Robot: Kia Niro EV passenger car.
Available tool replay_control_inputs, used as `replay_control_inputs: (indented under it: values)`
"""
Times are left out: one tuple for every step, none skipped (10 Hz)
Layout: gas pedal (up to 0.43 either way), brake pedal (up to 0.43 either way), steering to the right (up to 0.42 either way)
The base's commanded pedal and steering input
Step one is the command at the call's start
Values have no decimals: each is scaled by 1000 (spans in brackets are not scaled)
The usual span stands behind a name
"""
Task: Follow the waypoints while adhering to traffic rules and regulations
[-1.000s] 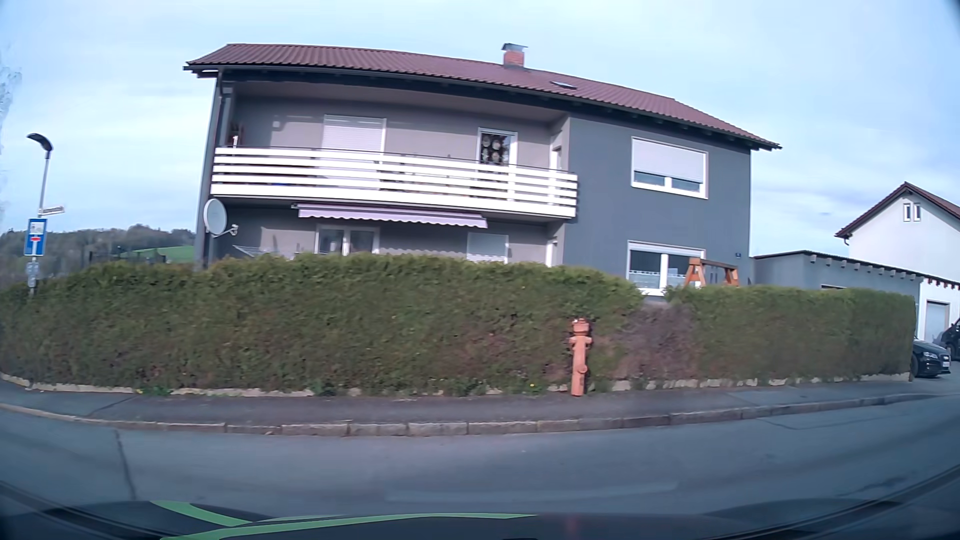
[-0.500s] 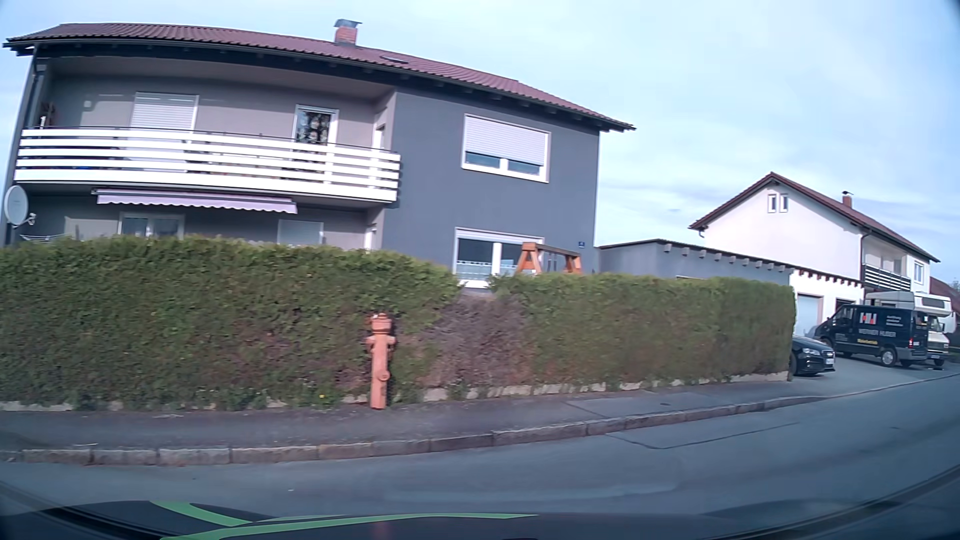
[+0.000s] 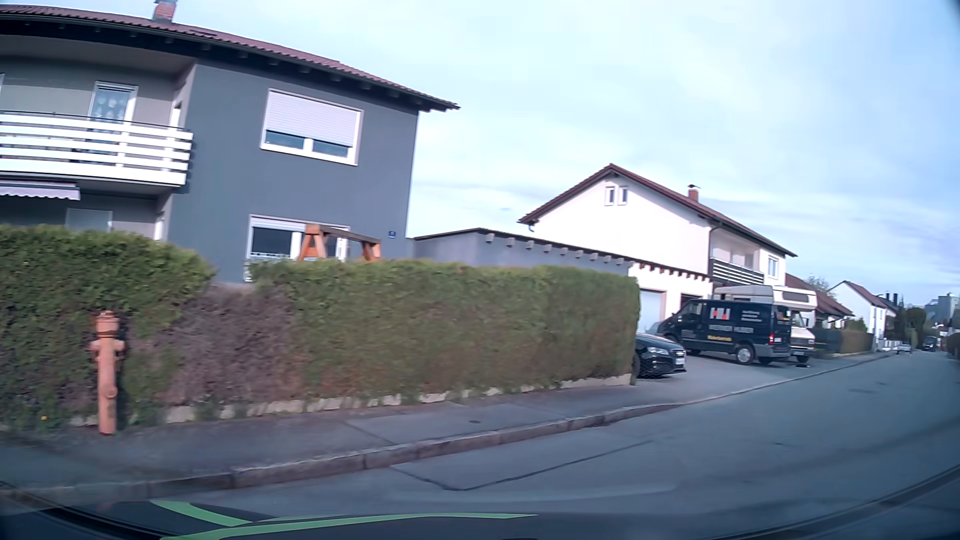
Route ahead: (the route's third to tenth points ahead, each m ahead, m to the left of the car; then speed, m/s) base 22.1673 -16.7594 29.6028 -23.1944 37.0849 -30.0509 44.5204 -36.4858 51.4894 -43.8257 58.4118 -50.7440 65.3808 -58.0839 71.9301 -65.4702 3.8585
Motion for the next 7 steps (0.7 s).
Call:
replay_control_inputs:
  values:
    - [157,0,675]
    - [169,0,668]
    - [177,0,653]
    - [197,0,634]
    - [197,0,611]
    - [220,0,581]
    - [240,0,552]
